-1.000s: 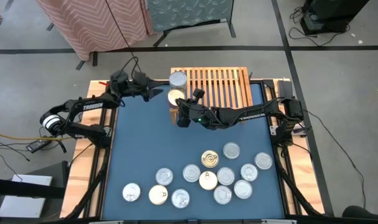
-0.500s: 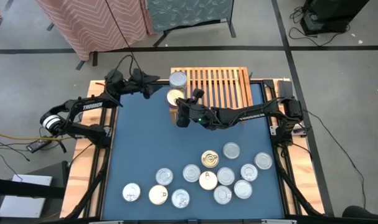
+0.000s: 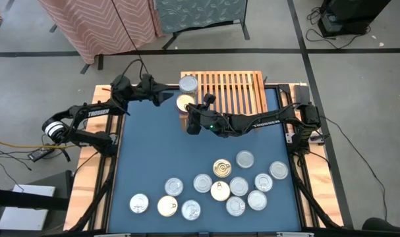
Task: Stack canned seafood by type on shelf
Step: Put the blue tuna can on the shelf aligned with the green tuna can
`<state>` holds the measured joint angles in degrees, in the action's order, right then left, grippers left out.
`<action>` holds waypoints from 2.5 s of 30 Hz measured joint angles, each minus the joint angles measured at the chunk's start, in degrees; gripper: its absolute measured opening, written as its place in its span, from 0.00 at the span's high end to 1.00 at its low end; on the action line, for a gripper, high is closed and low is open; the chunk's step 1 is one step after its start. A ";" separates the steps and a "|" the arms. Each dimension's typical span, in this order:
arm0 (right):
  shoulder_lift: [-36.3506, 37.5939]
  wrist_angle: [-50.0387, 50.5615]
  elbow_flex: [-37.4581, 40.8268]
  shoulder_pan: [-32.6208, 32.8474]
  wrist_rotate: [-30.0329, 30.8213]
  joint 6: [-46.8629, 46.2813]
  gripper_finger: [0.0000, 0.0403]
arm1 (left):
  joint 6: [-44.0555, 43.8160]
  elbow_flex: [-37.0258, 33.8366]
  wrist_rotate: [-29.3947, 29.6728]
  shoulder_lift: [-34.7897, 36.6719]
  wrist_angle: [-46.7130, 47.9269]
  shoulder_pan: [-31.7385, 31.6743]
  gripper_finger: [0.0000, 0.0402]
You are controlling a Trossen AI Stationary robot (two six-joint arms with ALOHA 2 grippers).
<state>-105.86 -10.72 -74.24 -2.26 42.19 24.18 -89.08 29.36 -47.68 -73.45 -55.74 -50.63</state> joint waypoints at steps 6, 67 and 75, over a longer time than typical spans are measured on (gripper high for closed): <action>0.00 -0.01 0.00 0.00 0.11 -0.13 0.93 | 1.64 0.00 -0.44 0.00 0.13 0.61 0.10; 2.80 8.28 0.00 4.03 2.35 13.08 0.50 | 7.94 0.00 12.24 -0.22 7.61 5.98 0.10; 2.80 8.28 0.00 3.29 3.32 12.90 0.50 | 7.98 0.00 18.97 -0.22 7.63 9.38 0.10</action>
<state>-103.07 -2.44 -74.24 1.02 45.51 37.08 -81.10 29.36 -28.71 -73.67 -48.11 -41.26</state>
